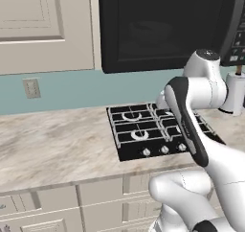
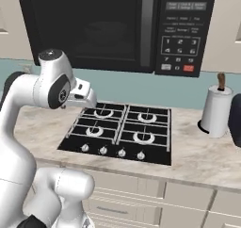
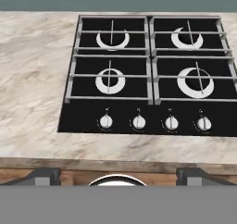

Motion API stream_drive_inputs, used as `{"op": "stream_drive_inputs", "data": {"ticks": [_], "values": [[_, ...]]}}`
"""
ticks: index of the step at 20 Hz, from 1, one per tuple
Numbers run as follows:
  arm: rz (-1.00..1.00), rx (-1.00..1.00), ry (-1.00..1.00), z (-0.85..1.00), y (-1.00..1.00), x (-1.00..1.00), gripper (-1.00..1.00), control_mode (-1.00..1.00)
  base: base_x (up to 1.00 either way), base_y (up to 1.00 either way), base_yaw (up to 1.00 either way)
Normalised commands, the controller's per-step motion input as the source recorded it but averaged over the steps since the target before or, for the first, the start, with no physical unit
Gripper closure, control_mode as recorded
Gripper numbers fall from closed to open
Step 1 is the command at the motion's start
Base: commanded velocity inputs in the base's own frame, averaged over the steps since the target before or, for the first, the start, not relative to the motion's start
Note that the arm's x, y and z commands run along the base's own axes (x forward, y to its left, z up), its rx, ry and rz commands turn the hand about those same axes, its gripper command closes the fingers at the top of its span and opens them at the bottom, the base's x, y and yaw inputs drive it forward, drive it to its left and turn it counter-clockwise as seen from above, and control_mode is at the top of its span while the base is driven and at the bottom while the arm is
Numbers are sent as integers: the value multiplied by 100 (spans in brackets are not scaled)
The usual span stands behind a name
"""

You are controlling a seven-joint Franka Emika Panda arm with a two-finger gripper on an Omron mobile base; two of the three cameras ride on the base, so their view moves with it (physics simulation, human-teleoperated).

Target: The microwave is finished heating the chicken drumstick and avocado. Take the bowl containing the food and place it on the dining counter.

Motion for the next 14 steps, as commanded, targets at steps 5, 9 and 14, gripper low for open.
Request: {"op": "stream_drive_inputs", "data": {"ticks": [5,9,14], "values": [[0,0,0,0,0,0,-100,100,-16,-46,0],[0,0,0,0,0,0,-100,100,-1,-52,0],[0,0,0,0,0,0,-100,100,0,-59,0]]}}
